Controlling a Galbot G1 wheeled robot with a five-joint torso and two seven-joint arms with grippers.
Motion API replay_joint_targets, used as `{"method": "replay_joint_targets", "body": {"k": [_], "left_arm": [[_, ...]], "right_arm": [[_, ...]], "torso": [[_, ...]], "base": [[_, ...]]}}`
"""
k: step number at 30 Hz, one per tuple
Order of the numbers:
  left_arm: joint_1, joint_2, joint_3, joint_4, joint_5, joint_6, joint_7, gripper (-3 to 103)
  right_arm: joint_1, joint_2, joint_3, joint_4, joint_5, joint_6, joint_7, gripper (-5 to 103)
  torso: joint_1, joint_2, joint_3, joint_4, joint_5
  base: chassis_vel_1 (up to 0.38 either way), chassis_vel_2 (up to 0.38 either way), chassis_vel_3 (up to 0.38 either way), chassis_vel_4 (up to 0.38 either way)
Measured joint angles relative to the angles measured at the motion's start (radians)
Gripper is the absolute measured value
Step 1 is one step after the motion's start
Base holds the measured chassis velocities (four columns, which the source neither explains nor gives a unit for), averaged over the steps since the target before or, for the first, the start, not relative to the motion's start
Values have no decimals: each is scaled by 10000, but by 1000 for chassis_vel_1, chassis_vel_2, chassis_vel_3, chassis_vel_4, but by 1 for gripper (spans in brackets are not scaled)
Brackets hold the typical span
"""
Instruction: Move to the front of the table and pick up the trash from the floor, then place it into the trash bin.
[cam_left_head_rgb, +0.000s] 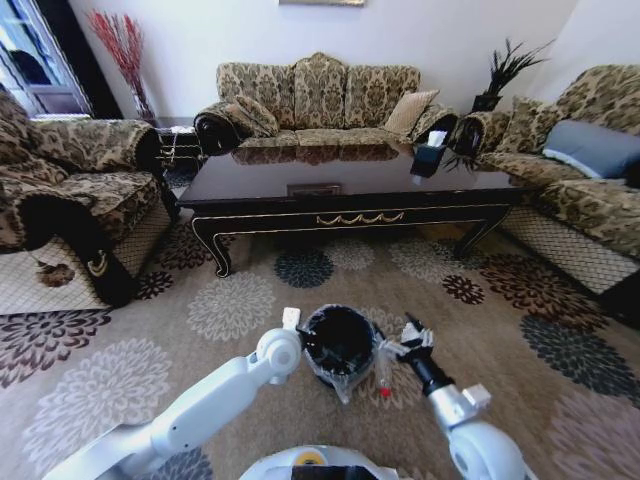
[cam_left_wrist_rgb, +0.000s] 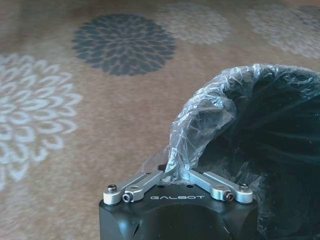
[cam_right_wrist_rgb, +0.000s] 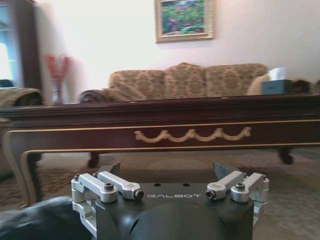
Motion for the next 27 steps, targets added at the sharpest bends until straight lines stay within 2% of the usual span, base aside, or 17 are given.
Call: {"method": "replay_joint_targets", "body": {"k": [3, 7, 12, 14, 17, 20, 23, 24, 27], "left_arm": [[377, 307, -715, -57, -13, 5, 116, 0], [693, 507, -1284, -154, -85, 29, 197, 0], [1361, 639, -2251, -294, -93, 47, 239, 0], [1497, 651, -2380, -329, -91, 53, 238, 0], [1808, 695, -2650, -484, -129, 61, 225, 0], [2023, 787, -2818, -633, -166, 64, 211, 0], [2320, 986, -3020, -803, -167, 90, 261, 0], [2320, 986, -3020, -803, -167, 90, 261, 0], [2557, 1091, -3171, -901, -153, 112, 325, 0]], "right_arm": [[768, -205, 117, -1178, 512, -240, 320, 100], [1315, -307, -2, -2132, 643, -438, 493, 100], [2492, -421, -745, -3608, 1085, -1041, 975, 100], [2766, -446, -927, -3999, 1130, -1087, 1015, 100], [3788, -486, -1533, -5504, 1214, -1136, 1075, 100], [4661, -402, -1980, -6641, 1250, -1138, 1110, 100], [5821, -116, -2498, -8090, 1263, -1133, 1161, 100], [5821, -116, -2498, -8090, 1263, -1133, 1161, 100], [6739, 314, -2811, -9703, 1162, -1035, 1177, 100]], "torso": [[0, 0, 0, 0, 1], [0, 0, 0, -1, 1], [-1, -1, 0, 0, 0], [-1, 0, 0, -1, 0], [-1, 0, 1, -4, 1], [-1, -1, 1, -6, 0], [-1, 0, 1, 2, -1], [-1, 0, 1, 2, -1], [-1, 0, 1, 1, 2]], "base": [[0, 0, 0, 0], [0, 0, 0, 0], [0, 0, 0, 0], [0, 0, 0, 0], [0, 0, 0, 0], [0, 0, 0, 0], [0, 0, 0, 0], [0, 0, 0, 0], [0, 0, 0, 0]]}}
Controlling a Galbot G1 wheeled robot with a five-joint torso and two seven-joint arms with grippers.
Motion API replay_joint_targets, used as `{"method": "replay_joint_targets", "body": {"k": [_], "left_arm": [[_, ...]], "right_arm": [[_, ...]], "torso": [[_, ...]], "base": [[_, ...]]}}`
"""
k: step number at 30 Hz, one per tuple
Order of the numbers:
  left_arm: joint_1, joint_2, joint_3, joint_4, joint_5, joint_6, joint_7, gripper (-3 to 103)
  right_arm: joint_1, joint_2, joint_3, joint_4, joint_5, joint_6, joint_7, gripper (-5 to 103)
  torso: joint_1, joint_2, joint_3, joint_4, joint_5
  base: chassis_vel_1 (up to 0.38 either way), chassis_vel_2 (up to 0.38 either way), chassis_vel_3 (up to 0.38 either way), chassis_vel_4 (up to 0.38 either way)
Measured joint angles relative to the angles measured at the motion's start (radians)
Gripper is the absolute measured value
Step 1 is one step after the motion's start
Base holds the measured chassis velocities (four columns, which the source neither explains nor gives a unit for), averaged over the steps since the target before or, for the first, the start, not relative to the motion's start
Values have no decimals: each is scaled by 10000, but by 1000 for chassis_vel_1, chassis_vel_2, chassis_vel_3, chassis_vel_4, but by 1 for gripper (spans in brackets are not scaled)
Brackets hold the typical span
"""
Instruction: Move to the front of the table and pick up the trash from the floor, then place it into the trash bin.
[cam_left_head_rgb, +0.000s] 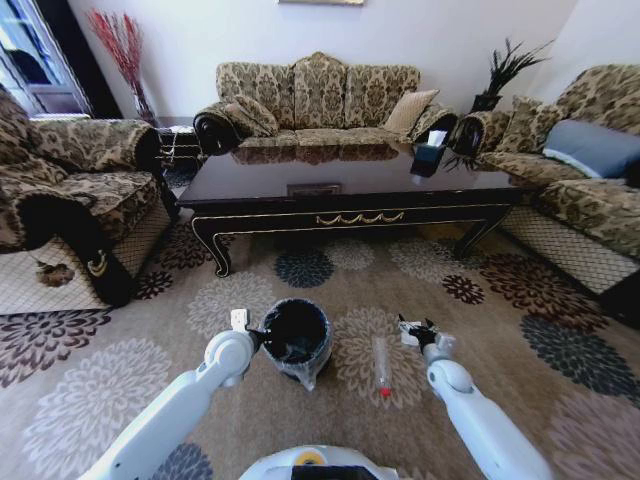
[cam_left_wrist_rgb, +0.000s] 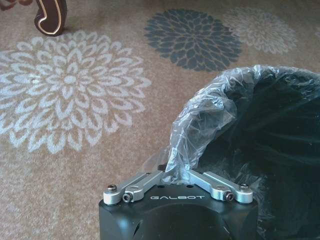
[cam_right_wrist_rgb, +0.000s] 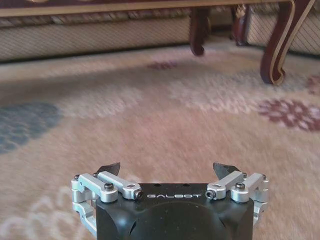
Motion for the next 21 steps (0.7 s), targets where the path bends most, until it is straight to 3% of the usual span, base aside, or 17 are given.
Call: {"method": "replay_joint_targets", "body": {"k": [21], "left_arm": [[-175, -122, 473, -9, 57, -8, 71, 0]], "right_arm": [[3163, 1042, 451, -5709, -917, 1034, -813, 100]], "torso": [[1, 0, 0, -2, -1]], "base": [[0, 0, 0, 0]]}}
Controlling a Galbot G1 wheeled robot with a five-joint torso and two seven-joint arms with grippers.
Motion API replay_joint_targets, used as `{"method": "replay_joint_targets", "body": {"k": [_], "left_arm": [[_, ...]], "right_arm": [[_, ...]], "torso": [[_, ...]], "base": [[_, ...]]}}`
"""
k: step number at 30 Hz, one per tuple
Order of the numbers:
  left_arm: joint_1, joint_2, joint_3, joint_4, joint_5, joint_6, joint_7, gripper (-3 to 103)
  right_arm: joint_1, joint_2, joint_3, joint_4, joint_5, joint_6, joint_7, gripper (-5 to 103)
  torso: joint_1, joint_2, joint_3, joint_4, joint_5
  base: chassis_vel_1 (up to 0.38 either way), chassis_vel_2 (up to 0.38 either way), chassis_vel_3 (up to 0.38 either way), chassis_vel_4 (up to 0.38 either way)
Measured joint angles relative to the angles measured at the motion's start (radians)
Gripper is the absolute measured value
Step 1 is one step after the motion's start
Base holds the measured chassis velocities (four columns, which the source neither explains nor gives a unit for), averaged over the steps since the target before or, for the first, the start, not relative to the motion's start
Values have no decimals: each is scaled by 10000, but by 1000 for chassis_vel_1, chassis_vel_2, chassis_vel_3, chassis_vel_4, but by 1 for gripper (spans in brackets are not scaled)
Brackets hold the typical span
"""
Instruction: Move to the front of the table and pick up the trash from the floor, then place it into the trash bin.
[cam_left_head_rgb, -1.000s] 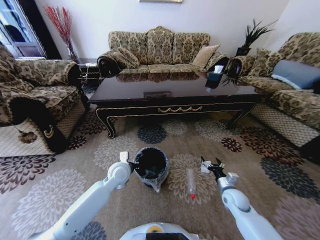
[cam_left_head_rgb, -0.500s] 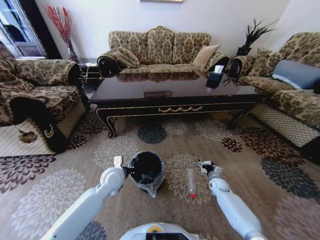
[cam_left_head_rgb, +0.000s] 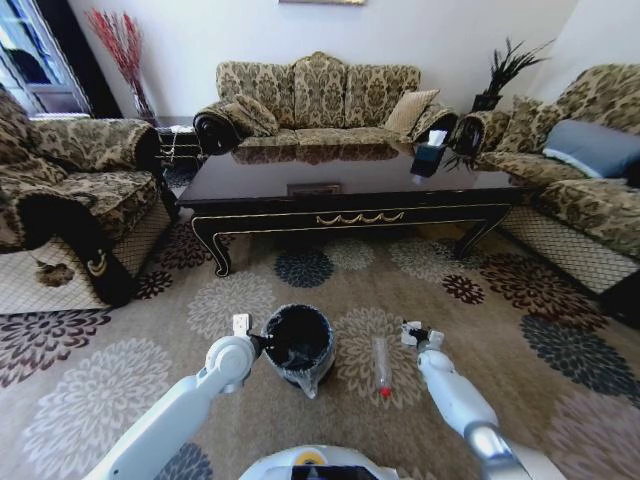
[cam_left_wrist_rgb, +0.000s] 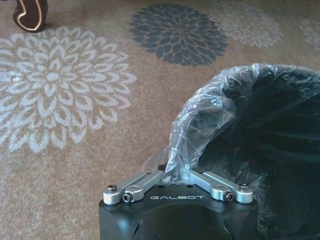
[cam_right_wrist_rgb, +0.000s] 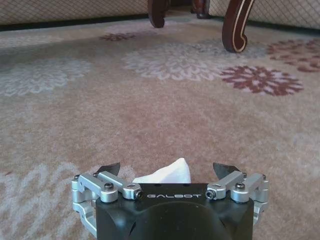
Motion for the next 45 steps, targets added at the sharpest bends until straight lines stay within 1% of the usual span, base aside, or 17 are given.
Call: {"method": "replay_joint_targets", "body": {"k": [9, 11, 14, 16, 21, 23, 26, 27, 29, 30, 31, 32, 36, 37, 38, 40, 45], "left_arm": [[61, 33, 13, -5, 14, -1, 40, 0], [53, 23, 20, 3, 23, 0, 48, 0], [43, -25, 42, 8, 52, -1, 66, 0], [43, -32, 49, 8, 54, -1, 66, 0], [9, -43, 113, 7, 63, -1, 67, 0], [7, -48, 122, 6, 64, -3, 67, 0], [22, -71, 142, -9, 85, -11, 66, 0], [22, -71, 142, -9, 85, -11, 66, 0], [72, -87, 143, -29, 120, -18, 65, 0], [72, -87, 143, -29, 120, -18, 65, 0], [90, -92, 142, -29, 138, -19, 65, 0], [105, -94, 135, -29, 146, -19, 65, 0], [149, -98, 82, -36, 160, -31, 65, 0], [149, -98, 82, -36, 160, -31, 65, 0], [158, -98, 74, -37, 161, -32, 65, 0], [167, -103, 64, -40, 161, -32, 66, 0], [162, -161, 63, -40, 164, -36, 67, 0]], "right_arm": [[244, 254, 296, -475, -21, -357, 18, 100], [241, 253, 316, -495, -50, -371, 23, 102], [184, 267, 403, -505, -116, -395, 41, 89], [168, 277, 428, -504, -133, -397, 42, 89], [81, 283, 499, -457, -164, -408, 43, 61], [69, 278, 507, -440, -164, -411, 43, 61], [27, 265, 521, -383, -165, -420, 43, 45], [27, 265, 521, -383, -165, -420, 43, 45], [-19, 257, 523, -330, -166, -427, 43, 34], [-19, 257, 523, -330, -166, -427, 43, 34], [-26, 256, 526, -323, -167, -429, 44, 28], [-35, 254, 529, -318, -168, -432, 46, 28], [-87, 249, 557, -288, -182, -446, 96, 8], [-87, 249, 557, -288, -182, -446, 96, 8], [-110, 248, 563, -266, -182, -450, 102, 3], [-186, 228, 574, -173, -184, -456, 110, 1], [-344, 120, 593, 27, -169, -457, 120, 1]], "torso": [[0, 0, -1, 1, 0], [0, 0, -1, -1, -1], [0, 0, -1, -2, -1], [0, 0, -1, -2, 0], [0, 0, -1, -1, 1], [0, 0, 0, -1, 1], [0, 0, -1, 0, 0], [0, 0, -1, 0, 0], [-1, 0, -1, -1, 0], [-1, 0, -1, -1, 0], [-1, 0, -1, -1, 0], [-1, 0, -1, 0, 0], [-1, 0, -1, 0, 0], [-1, 0, -1, 0, 0], [-1, 0, -1, 0, 0], [-1, 0, -1, 0, 1], [-1, 0, -1, -2, 1]], "base": [[0, 0, 0, 0], [0, 0, 0, 0], [0, 0, 0, 0], [0, 0, 0, 0], [0, 0, 0, 0], [0, 0, 0, 0], [0, 0, 0, 0], [0, 0, 0, 0], [0, 0, 0, 0], [0, 0, 0, 0], [0, 0, 0, 0], [0, 0, 0, 0], [0, 0, 0, 0], [0, 0, 0, 0], [0, 0, 0, 0], [0, 0, 0, 0], [0, 0, 0, 0]]}}
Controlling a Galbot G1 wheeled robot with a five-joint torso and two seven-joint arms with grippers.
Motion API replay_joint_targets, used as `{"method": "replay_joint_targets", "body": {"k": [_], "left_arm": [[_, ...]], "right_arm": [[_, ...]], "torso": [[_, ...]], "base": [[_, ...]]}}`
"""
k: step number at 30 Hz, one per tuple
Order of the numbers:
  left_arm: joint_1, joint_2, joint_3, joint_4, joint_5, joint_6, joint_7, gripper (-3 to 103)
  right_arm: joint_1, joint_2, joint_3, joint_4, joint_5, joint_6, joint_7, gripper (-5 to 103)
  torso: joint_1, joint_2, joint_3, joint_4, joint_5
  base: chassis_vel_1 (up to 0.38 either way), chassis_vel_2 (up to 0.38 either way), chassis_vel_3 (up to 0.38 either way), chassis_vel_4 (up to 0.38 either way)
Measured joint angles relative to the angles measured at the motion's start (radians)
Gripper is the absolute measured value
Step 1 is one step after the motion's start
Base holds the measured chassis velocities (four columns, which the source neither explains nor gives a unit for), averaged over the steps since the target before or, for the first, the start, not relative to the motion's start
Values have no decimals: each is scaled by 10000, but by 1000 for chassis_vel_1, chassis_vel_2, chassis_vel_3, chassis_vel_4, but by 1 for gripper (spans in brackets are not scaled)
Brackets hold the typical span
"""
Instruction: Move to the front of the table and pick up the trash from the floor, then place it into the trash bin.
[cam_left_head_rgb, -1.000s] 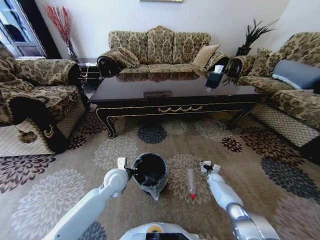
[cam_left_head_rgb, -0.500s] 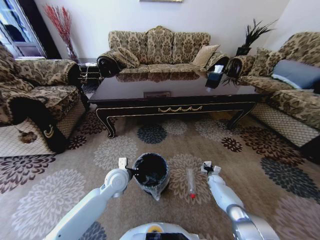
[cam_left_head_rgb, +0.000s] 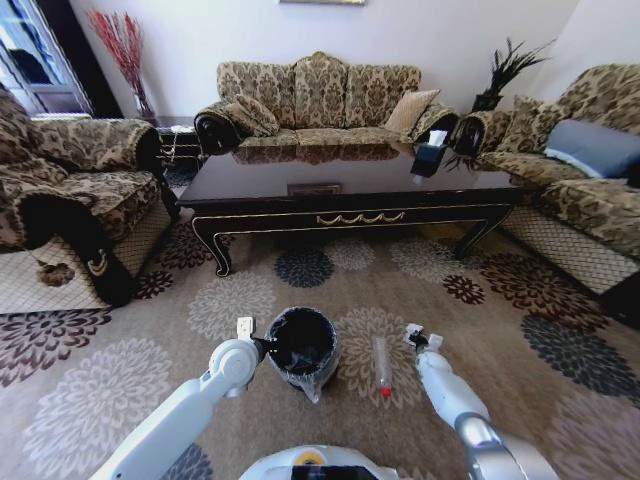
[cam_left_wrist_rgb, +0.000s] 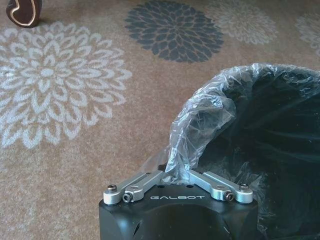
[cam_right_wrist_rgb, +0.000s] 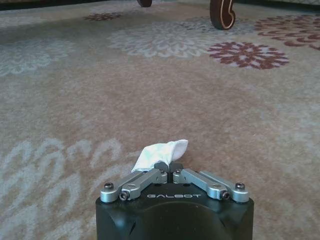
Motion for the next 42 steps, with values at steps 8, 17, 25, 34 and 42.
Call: {"method": "replay_joint_targets", "body": {"k": [8, 17, 25, 34, 42], "left_arm": [[70, -35, -18, -7, 47, -2, 12, 0], [-87, 66, -68, -13, 12, -2, 8, 0], [-856, 35, 377, -23, -238, -43, -181, 0], [-2134, -173, 1469, 255, -924, -46, -639, 0], [-3046, -624, 2513, 656, -1169, -85, -897, 0]], "right_arm": [[-510, -216, 13, 872, 161, -5, 301, 1], [-1975, -1081, -251, 3889, 1077, -505, 847, 1], [-3879, -1751, 77, 7903, 1323, -824, 1100, 1], [-6638, -2316, 1059, 12413, 1043, -888, 1147, 1], [-8054, -2450, 1819, 14981, 898, -914, 982, 1]], "torso": [[0, -1, 0, 3, 2], [0, 0, 0, 2, -1], [0, 0, 0, 6, -1], [0, 0, -1, 1, -1], [0, 0, -1, -1, 0]], "base": [[0, 0, 0, 0], [0, 0, 0, 0], [0, 0, 0, 0], [0, 0, 0, 0], [0, 0, 0, 0]]}}
